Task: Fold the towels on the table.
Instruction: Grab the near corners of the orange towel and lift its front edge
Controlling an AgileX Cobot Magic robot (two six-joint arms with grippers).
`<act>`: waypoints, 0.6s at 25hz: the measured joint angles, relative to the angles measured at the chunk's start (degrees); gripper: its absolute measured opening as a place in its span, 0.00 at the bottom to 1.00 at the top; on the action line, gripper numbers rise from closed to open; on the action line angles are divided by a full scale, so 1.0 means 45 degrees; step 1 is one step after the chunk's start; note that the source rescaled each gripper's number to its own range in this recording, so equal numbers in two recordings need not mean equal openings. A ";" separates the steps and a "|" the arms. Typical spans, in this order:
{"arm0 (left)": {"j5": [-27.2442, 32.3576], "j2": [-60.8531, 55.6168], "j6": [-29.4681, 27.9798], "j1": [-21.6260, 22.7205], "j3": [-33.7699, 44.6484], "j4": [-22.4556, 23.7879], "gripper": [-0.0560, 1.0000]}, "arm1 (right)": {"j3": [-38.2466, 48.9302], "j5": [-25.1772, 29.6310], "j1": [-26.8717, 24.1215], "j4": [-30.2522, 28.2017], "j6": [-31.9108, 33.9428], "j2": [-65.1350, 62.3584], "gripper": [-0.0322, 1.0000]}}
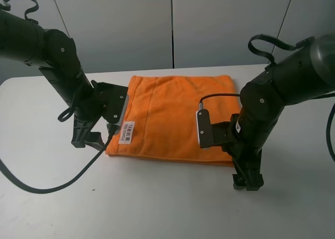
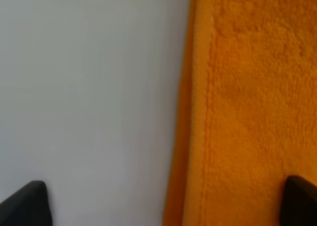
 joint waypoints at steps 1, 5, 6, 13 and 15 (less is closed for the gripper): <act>0.0000 0.0000 0.0000 0.0000 0.0000 0.0000 1.00 | -0.0080 0.0064 0.0000 -0.0043 0.0064 0.0118 1.00; -0.0025 0.0061 0.0000 0.0000 0.0000 0.0000 1.00 | -0.0248 0.0213 0.0000 -0.0087 0.0115 0.0320 1.00; -0.0025 0.0121 0.0000 0.0000 0.0000 0.0000 1.00 | -0.0310 0.0266 0.0000 -0.0087 0.0115 0.0342 1.00; -0.0025 0.0834 0.0000 0.0000 0.0000 -0.0474 1.00 | -0.0339 0.0314 0.0000 -0.0087 0.0115 0.0476 1.00; 0.0038 0.0834 0.0000 0.0000 0.0000 -0.0756 1.00 | -0.0339 0.0314 0.0000 -0.0087 0.0115 0.0476 1.00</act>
